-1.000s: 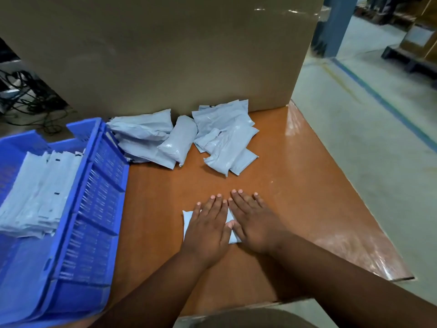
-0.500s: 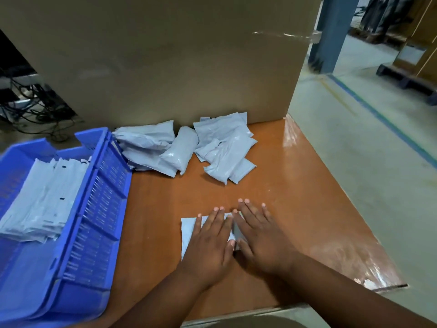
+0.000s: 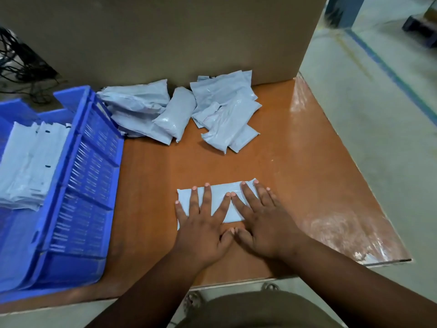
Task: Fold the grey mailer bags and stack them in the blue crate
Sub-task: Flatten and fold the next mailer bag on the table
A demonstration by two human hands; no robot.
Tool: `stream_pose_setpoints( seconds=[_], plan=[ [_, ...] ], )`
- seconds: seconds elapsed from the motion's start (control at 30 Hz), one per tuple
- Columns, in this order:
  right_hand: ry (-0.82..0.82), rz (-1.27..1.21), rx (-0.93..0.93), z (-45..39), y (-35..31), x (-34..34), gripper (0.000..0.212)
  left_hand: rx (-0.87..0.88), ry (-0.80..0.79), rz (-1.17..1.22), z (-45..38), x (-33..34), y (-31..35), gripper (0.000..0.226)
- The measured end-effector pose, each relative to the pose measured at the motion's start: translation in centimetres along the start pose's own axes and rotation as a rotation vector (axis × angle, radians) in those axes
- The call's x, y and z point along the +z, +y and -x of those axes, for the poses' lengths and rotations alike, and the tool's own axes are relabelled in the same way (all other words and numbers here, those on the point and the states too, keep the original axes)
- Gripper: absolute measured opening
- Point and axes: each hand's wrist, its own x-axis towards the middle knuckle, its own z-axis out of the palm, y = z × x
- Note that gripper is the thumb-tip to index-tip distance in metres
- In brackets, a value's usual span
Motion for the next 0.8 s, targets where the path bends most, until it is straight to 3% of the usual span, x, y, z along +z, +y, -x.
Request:
stream_pose_setpoints(
  seconds=[0.33,0.57,0.8],
  plan=[
    [-0.033,-0.046,0.019,0.5,-0.3,-1.1,0.084,-0.018,0.021,0.014,0.7,-0.8,-0.2,0.075],
    [0.064,0.007,-0.081,-1.1,-3.2,-4.1,0.085,-0.063,0.107,0.035,2.6,-0.7,-4.2,0.077],
    [-0.026,0.034,-0.122,-4.0,-6.2,-1.1,0.082,-0.037,0.020,0.070,1.3,1.0,-5.6,0.071]
  ],
)
